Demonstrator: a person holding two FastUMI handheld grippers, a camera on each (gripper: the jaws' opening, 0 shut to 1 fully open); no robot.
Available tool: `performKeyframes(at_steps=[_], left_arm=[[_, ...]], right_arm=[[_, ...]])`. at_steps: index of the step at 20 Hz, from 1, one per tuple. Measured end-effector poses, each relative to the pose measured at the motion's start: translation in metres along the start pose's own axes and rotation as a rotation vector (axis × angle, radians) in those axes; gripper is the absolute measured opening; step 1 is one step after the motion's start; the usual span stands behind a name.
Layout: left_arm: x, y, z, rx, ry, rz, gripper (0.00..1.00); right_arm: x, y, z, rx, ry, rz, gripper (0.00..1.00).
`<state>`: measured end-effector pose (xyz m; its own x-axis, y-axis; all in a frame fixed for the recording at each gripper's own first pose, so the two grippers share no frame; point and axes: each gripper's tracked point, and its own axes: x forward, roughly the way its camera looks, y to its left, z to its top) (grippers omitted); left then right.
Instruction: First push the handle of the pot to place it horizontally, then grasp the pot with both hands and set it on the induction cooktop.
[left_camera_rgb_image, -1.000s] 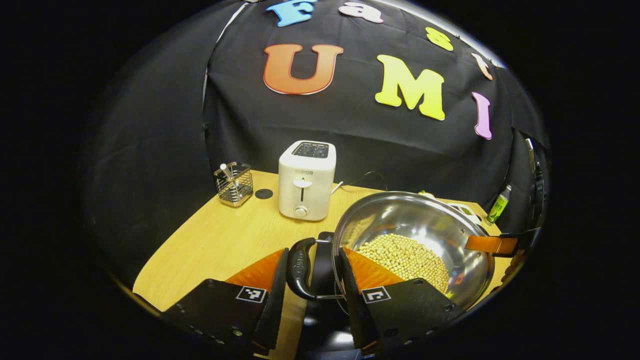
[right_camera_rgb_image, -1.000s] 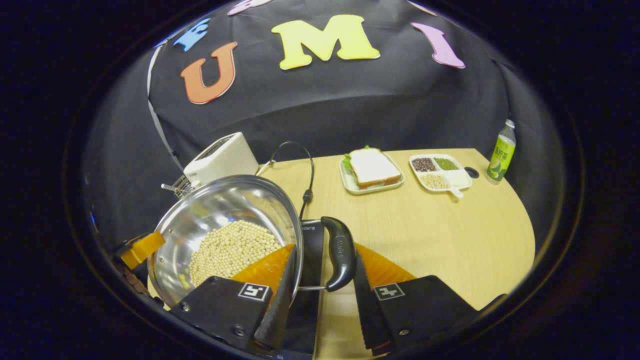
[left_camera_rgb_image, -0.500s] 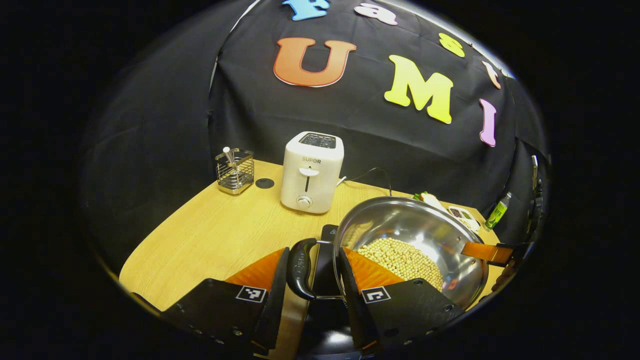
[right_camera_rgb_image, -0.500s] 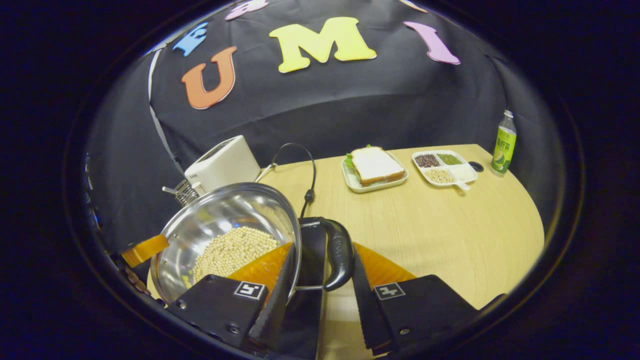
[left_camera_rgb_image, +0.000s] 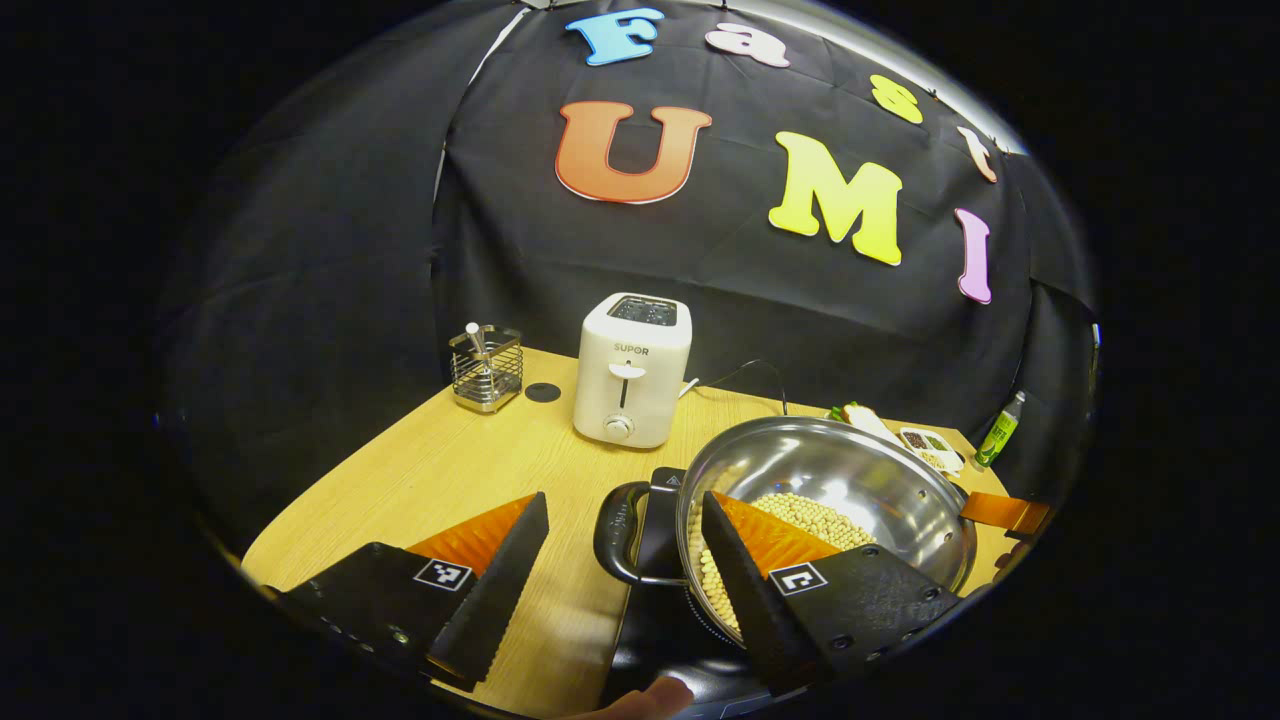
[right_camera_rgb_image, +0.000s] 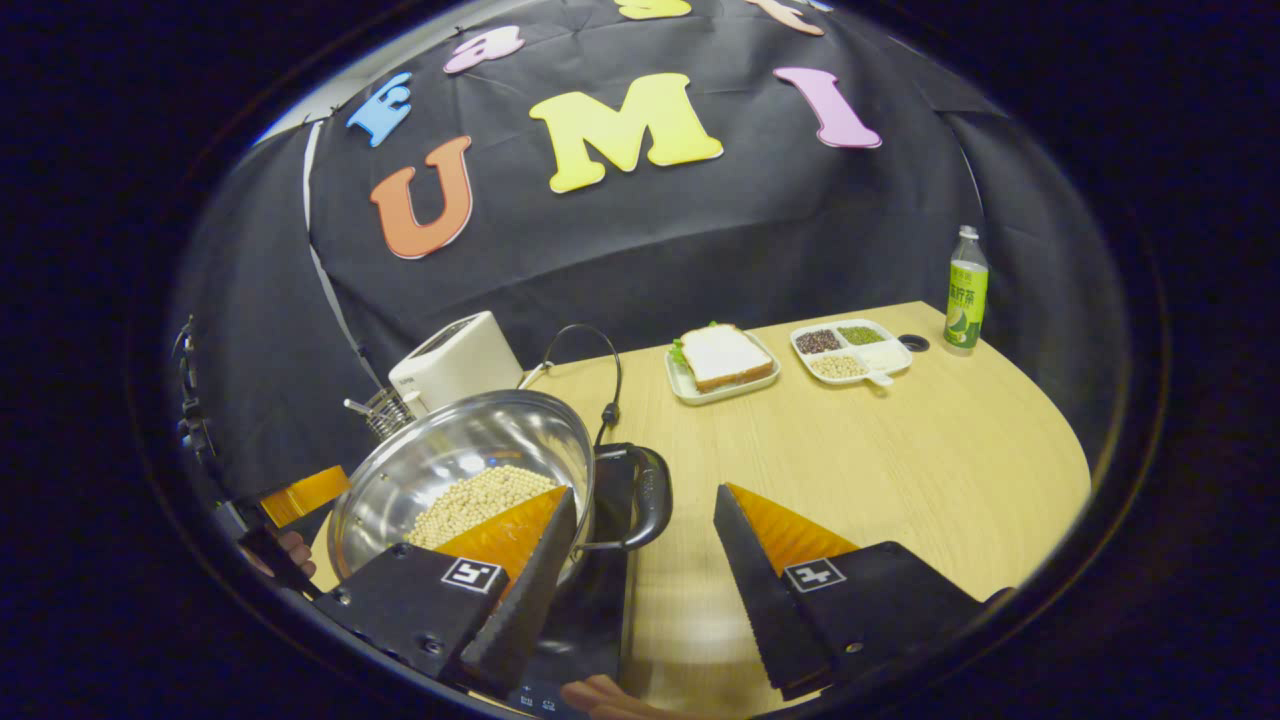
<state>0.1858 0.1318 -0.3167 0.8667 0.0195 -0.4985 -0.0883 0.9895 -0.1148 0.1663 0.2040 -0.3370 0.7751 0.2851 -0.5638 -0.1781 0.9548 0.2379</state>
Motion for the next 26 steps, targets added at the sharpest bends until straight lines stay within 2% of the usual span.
performKeyframes(at_steps=[4,8,9,10,11,12,14,15,19,22,24,26], left_arm=[[-0.031,-0.011,0.02,0.022,-0.069,0.003,0.93],[-0.066,-0.031,0.03,0.065,-0.119,0.0,0.94],[-0.074,-0.038,0.032,0.081,-0.136,0.002,0.86],[-0.082,-0.045,0.032,0.091,-0.144,0.004,0.96],[-0.091,-0.055,0.033,0.105,-0.153,0.0,0.84],[-0.1,-0.065,0.033,0.118,-0.164,-0.008,0.95],[-0.116,-0.085,0.036,0.133,-0.181,-0.026,0.95],[-0.124,-0.093,0.039,0.132,-0.194,-0.032,0.95],[-0.157,-0.121,0.046,0.106,-0.238,-0.064,0.95],[-0.182,-0.141,0.045,0.105,-0.258,-0.089,0.95],[-0.199,-0.154,0.046,0.112,-0.277,-0.108,0.95],[-0.218,-0.164,0.047,0.135,-0.293,-0.113,0.95]], right_arm=[[-0.032,-0.014,0.001,-0.011,-0.041,-0.006,0.94],[-0.068,-0.028,0.006,-0.035,-0.113,-0.033,0.93],[-0.079,-0.03,0.007,-0.033,-0.133,-0.033,0.95],[-0.09,-0.033,0.008,-0.028,-0.152,-0.034,0.94],[-0.101,-0.035,0.008,-0.024,-0.172,-0.032,0.95],[-0.111,-0.04,0.01,-0.018,-0.191,-0.035,0.95],[-0.131,-0.052,0.011,-0.015,-0.226,-0.052,0.97],[-0.14,-0.058,0.011,-0.017,-0.24,-0.061,0.95],[-0.18,-0.075,0.015,-0.011,-0.29,-0.055,0.97],[-0.215,-0.09,0.02,0.001,-0.347,-0.06,0.95],[-0.241,-0.101,0.024,-0.014,-0.38,-0.077,0.98],[-0.269,-0.112,0.031,-0.036,-0.419,-0.099,0.95]])
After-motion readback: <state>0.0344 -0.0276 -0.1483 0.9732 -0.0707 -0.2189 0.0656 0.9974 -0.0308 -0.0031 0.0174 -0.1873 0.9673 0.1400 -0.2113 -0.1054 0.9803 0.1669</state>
